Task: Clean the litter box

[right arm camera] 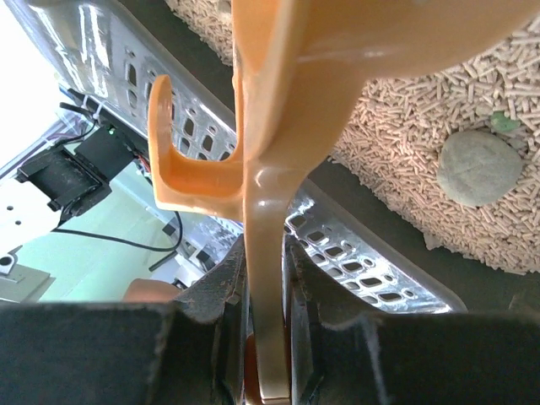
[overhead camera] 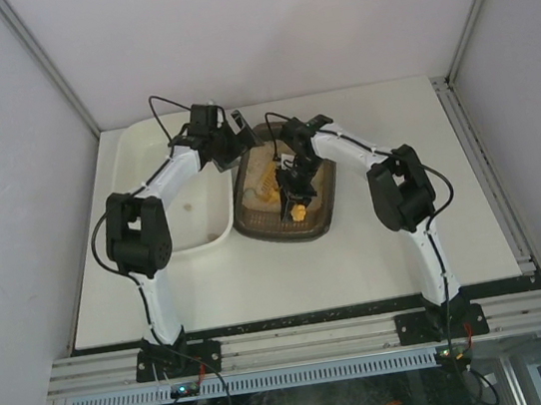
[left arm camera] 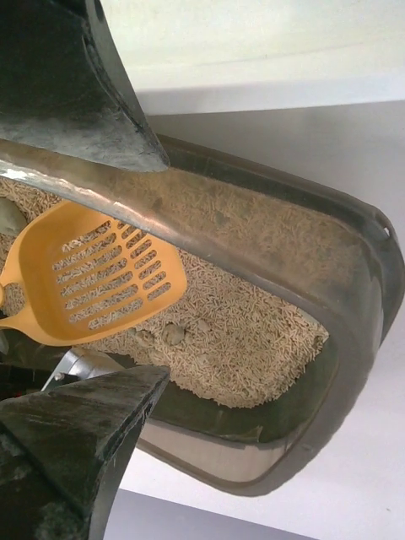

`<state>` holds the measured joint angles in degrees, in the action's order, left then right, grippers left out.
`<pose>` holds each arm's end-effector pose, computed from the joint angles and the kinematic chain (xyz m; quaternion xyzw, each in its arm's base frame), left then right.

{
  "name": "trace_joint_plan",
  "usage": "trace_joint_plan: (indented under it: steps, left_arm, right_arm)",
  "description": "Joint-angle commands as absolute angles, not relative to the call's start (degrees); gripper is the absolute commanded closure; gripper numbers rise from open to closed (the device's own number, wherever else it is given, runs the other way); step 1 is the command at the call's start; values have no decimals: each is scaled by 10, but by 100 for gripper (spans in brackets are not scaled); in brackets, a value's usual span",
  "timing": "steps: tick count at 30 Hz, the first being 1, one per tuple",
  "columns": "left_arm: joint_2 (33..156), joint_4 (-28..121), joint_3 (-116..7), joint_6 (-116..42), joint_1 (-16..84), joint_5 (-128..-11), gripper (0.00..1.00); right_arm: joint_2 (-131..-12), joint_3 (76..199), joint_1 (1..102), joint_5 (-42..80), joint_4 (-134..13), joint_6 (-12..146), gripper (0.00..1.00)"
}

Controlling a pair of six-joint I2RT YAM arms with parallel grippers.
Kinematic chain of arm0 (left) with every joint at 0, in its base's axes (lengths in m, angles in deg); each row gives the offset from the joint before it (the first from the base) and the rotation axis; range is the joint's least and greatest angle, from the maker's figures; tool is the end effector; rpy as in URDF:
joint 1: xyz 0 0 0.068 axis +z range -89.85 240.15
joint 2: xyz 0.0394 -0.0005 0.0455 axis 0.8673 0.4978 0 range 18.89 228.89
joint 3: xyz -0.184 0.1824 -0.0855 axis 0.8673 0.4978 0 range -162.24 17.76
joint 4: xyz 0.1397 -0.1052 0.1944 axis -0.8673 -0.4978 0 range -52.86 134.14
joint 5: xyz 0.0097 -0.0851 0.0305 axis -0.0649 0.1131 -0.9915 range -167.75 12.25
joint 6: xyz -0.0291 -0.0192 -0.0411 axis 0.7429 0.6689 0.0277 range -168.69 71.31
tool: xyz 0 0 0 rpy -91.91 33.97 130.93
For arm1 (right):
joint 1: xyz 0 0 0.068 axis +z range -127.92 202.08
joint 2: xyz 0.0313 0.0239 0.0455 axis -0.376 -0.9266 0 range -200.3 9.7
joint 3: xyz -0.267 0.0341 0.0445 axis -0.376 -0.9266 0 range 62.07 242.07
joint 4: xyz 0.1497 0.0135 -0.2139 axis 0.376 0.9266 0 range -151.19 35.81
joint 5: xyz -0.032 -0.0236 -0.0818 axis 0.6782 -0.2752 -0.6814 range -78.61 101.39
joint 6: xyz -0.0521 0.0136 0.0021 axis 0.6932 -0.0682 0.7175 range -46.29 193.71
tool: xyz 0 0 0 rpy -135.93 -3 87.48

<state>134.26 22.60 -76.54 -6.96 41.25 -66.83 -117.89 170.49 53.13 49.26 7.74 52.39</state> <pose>0.4364 -0.1566 0.2462 -0.1429 0.9011 -0.2772 0.3013 0.3619 0.2434 0.1969 0.0855 -0.9419 -0.2981 0.1290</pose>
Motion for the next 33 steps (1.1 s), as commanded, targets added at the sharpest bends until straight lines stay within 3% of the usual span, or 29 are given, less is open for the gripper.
trace_joint_plan:
  steps: [1, 17, 24, 29, 33]
  left_arm:
    - [1345, 256, -771, -82, 411, -648, 0]
    - [1328, 287, -725, -61, 412, -653, 0]
    - [1314, 310, -708, -21, 413, -656, 0]
    - [1306, 320, -703, 2, 414, -651, 0]
    - [1302, 325, -697, 8, 413, -650, 0]
  right_arm:
    - [-1195, 1750, 531, 532, 80, 540, 100]
    - [-1198, 1715, 560, 573, 62, 567, 100]
    - [-1205, 1704, 569, 703, 1, 558, 100]
    - [-1201, 1655, 533, 776, -113, 481, 100]
    - [-1175, 1569, 498, 821, -303, 349, 100]
